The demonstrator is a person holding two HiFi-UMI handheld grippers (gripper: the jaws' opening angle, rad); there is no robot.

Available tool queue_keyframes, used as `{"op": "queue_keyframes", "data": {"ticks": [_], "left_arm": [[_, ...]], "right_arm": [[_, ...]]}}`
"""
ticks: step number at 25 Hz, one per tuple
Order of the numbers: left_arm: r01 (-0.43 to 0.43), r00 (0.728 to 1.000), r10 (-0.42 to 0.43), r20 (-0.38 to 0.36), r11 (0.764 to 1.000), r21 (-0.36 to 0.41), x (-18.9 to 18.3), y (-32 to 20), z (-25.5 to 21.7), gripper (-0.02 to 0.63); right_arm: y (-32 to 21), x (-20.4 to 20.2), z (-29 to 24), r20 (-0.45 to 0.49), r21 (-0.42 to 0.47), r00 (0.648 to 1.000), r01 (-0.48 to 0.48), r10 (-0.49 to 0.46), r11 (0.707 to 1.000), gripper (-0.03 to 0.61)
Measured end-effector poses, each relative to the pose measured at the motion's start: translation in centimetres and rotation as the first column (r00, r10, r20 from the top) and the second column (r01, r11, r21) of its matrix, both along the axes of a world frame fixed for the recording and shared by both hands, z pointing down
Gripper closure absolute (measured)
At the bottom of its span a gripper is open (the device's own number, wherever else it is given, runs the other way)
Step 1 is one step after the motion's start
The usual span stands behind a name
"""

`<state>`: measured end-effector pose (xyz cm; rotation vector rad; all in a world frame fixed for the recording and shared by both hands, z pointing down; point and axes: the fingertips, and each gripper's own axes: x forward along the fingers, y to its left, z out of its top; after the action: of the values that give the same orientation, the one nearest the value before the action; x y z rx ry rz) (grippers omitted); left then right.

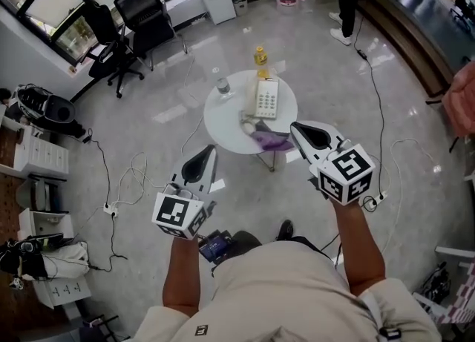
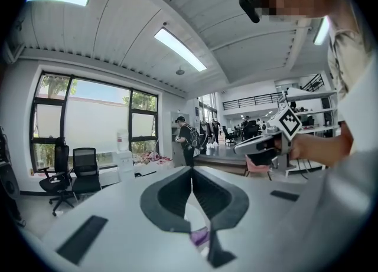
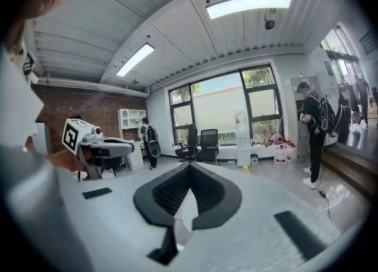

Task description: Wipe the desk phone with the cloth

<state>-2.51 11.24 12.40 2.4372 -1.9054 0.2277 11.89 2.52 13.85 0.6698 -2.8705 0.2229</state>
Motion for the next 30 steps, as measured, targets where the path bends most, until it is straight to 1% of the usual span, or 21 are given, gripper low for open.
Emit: {"op": "queue_keyframes", "data": {"ticks": [5, 11, 17, 22, 30], "left_arm": [[-0.027, 1.000, 0.027, -0.016, 1.000, 0.002, -1.3, -3.4, 1.6, 0.604], [-0.101, 0.994, 0.102, -0.045, 0.995, 0.007, -3.3, -9.5, 4.0, 0.604], [-0.168, 0.984, 0.168, -0.059, 0.986, -0.002, -4.8, -15.7, 4.4, 0.604], [-0.182, 0.982, 0.179, -0.066, 0.982, -0.043, -6.1, -19.0, 6.1, 0.604], [-0.176, 0.983, 0.170, -0.073, 0.981, -0.084, -7.9, -22.2, 9.2, 0.604]], "right_arm": [[-1.9, -1.2, 1.7, -0.028, -0.006, 1.000, -0.009, 0.009, 1.000, 0.584], [-5.2, -3.6, 3.7, -0.075, -0.004, 0.996, -0.046, 0.045, 0.999, 0.584], [-8.9, -6.4, 4.4, -0.100, -0.032, 0.992, -0.082, 0.078, 0.996, 0.584], [-11.6, -8.5, 6.0, -0.115, -0.063, 0.991, -0.080, 0.072, 0.995, 0.584], [-14.2, -10.4, 10.4, -0.142, -0.113, 0.988, -0.078, 0.061, 0.991, 0.584]]}}
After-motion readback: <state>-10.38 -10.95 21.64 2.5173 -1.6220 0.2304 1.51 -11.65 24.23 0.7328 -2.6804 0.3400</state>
